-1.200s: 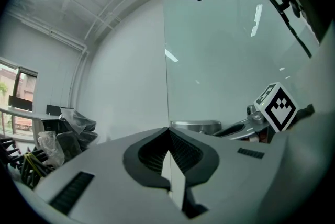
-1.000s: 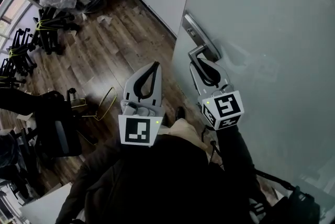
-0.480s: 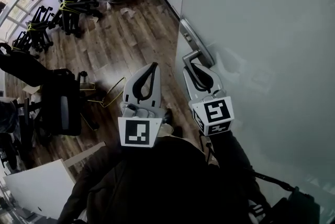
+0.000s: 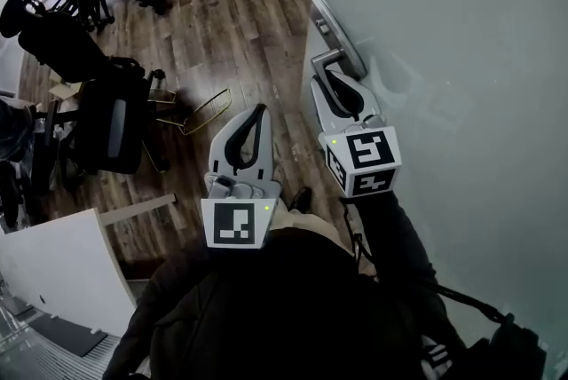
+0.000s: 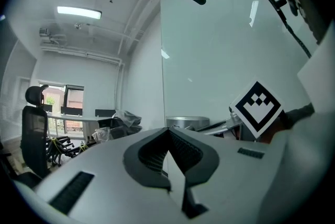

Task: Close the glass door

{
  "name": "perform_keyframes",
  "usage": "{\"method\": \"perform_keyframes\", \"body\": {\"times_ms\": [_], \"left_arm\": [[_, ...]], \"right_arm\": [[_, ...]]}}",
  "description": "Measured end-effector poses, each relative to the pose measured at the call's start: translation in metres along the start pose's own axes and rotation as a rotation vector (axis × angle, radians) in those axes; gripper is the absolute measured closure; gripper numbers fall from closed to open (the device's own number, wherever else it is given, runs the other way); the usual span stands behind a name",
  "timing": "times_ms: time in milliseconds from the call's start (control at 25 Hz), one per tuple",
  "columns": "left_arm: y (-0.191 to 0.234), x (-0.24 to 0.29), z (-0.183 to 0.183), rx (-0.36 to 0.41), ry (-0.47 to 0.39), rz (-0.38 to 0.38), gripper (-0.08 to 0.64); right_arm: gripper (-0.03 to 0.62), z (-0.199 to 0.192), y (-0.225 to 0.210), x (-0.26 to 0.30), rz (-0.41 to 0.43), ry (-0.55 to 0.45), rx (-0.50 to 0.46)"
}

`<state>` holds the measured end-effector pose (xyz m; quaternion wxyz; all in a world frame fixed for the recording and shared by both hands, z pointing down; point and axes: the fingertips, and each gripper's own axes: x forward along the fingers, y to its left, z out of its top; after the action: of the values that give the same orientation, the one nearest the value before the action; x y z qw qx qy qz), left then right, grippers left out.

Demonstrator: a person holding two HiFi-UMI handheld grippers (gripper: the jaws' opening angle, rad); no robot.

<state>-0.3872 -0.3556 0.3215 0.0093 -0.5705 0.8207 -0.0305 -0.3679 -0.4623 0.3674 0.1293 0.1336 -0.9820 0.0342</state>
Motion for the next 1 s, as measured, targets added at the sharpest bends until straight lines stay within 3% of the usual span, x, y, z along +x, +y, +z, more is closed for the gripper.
{"method": "perform_keyframes", "body": {"times_ms": [400,760,1000], "left_arm": [[0.049,-0.073,-0.007,-0.019,0.013,0.124,0.563],[0.093,-0.179,-0.012,-0.037,0.01,0.177,0.563],[0.094,-0.211,-0.009,-0.033,-0.003,0.193,0.563]], "right_arm": [[0.525,-0.001,0.055,-0.002,0.072,-0.011,-0.005],[0.525,-0.005,0.151,-0.017,0.159,-0.003,-0.067],[0.523,-0.01,0.2,-0.028,0.222,0.001,-0.087]]}}
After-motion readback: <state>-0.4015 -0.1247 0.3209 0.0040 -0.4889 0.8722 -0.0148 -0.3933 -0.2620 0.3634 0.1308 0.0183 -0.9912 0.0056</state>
